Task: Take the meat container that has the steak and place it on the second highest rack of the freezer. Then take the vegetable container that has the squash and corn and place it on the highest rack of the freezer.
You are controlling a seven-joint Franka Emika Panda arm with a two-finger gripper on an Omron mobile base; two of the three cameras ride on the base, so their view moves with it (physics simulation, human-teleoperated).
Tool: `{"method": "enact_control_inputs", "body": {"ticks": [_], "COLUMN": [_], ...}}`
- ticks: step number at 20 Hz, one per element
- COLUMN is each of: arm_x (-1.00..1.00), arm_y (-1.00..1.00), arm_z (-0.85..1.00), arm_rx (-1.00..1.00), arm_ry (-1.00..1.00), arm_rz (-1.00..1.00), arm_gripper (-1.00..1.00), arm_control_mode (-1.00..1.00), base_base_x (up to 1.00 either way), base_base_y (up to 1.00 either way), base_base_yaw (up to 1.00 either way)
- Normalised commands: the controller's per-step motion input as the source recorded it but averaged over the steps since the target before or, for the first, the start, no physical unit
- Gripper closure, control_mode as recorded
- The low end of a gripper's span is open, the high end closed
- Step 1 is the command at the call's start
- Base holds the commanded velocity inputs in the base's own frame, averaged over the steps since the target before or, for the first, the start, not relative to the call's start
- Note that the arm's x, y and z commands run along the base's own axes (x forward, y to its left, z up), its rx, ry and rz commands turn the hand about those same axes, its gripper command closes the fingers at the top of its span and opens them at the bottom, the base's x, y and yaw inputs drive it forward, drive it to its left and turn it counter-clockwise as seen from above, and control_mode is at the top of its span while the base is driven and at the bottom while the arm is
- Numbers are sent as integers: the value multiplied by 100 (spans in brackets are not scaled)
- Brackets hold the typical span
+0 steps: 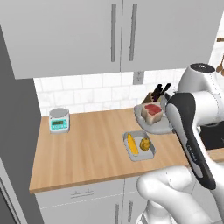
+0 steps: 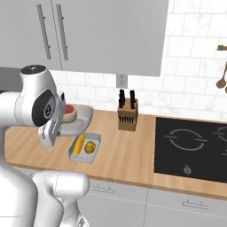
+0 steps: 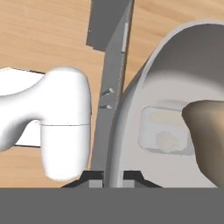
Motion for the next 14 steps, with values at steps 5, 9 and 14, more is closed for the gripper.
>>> {"method": "enact_control_inputs", "body": {"ticks": [5, 9, 14], "arm_x": [-19, -6, 0], "arm_y": [-40, -12, 4], "arm_z": [3, 0, 0], "arm_rx": [3, 0, 0], "arm_ry": [-6, -3, -1], "arm_rz": [-4, 0, -2], "arm_gripper": [100, 100, 100], "arm_control_mode": [-100, -100, -100], "base_base_x": [0, 0, 0], "base_base_y": [0, 0, 0], "base_base_yaw": [0, 0, 0]}}
